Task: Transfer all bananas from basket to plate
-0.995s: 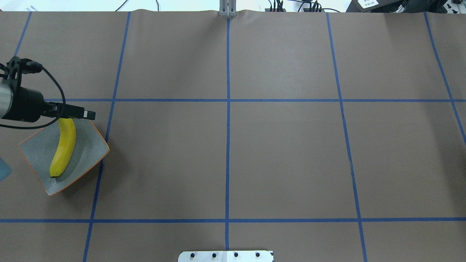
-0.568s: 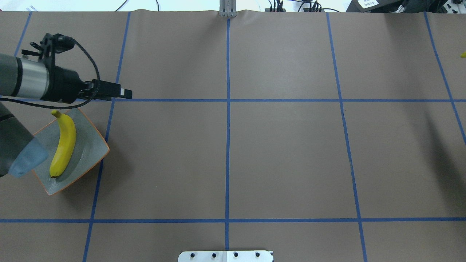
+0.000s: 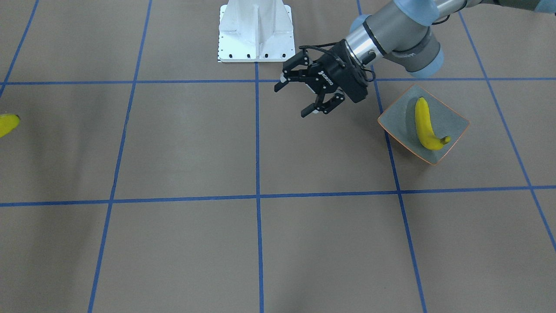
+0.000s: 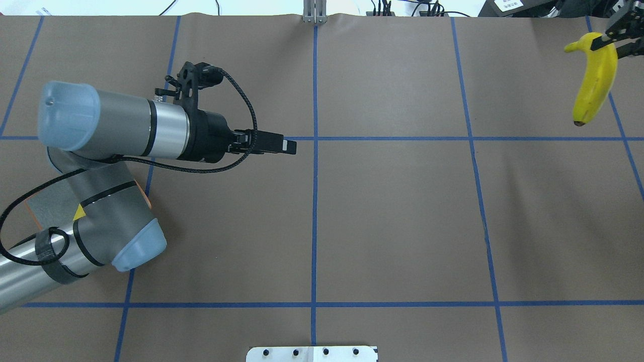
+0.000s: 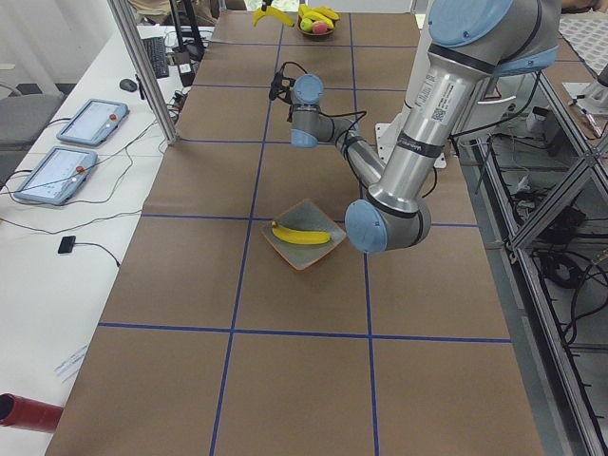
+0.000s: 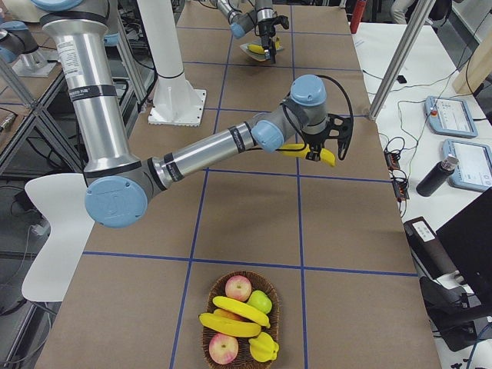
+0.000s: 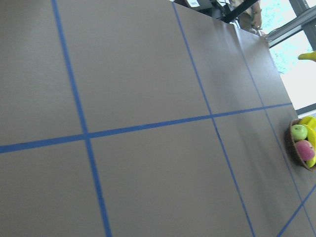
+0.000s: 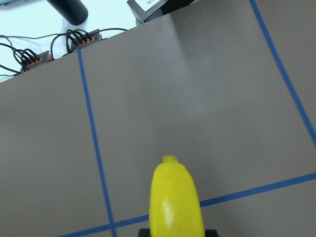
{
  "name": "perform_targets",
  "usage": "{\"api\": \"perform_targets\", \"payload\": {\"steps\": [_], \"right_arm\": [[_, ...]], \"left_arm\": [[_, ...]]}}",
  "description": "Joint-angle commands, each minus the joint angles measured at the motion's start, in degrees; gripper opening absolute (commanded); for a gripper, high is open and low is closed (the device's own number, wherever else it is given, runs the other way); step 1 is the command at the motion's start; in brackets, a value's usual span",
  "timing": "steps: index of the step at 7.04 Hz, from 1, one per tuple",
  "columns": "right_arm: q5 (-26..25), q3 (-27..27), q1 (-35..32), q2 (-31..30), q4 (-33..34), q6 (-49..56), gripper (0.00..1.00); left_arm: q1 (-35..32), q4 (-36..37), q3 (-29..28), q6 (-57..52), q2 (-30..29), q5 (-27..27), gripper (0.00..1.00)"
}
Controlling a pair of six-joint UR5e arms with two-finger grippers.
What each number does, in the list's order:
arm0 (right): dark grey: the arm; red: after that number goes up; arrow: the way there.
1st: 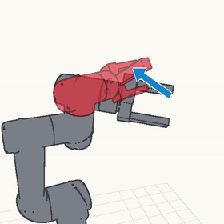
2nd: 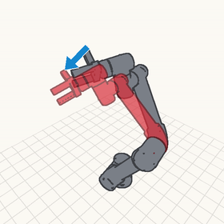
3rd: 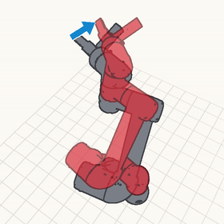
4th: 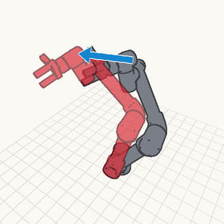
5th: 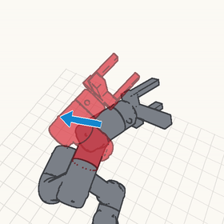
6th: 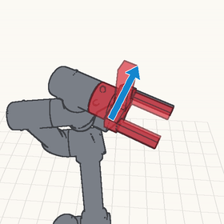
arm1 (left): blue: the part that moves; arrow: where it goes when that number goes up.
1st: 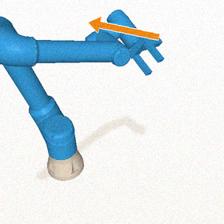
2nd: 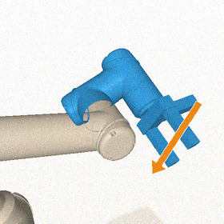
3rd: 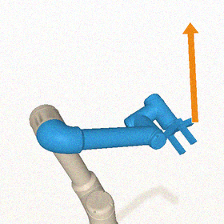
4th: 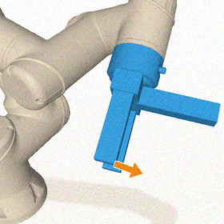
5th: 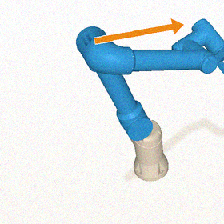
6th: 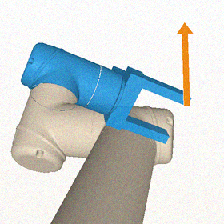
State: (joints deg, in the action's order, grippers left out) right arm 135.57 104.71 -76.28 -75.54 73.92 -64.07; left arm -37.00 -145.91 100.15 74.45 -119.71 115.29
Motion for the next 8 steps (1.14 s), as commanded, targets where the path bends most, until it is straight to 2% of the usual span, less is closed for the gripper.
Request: {"api": "perform_targets", "payload": {"steps": [1,3,4,6,8], "right_arm": [[-6.85,3.64,8.82,7.83,0.08,-17.07,0.00],[-10.65,7.15,15.16,11.02,0.09,-25.28,0.00],[-11.89,9.18,17.54,11.38,-0.18,-25.84,0.00],[-12.69,9.90,21.50,11.82,-6.74,-28.81,0.00],[-19.68,9.90,27.38,14.44,-7.12,-30.58,0.00]], "left_arm": [[0.97,-0.08,0.22,6.13,-4.64,-0.68,1.00],[0.97,0.01,0.40,6.32,-6.58,-0.68,1.00],[0.97,-0.86,0.58,6.84,-6.94,-0.68,1.00],[1.49,-3.76,0.58,10.53,-7.03,-0.68,1.00],[2.20,-3.86,0.66,10.63,-7.03,-0.68,1.00]]}}
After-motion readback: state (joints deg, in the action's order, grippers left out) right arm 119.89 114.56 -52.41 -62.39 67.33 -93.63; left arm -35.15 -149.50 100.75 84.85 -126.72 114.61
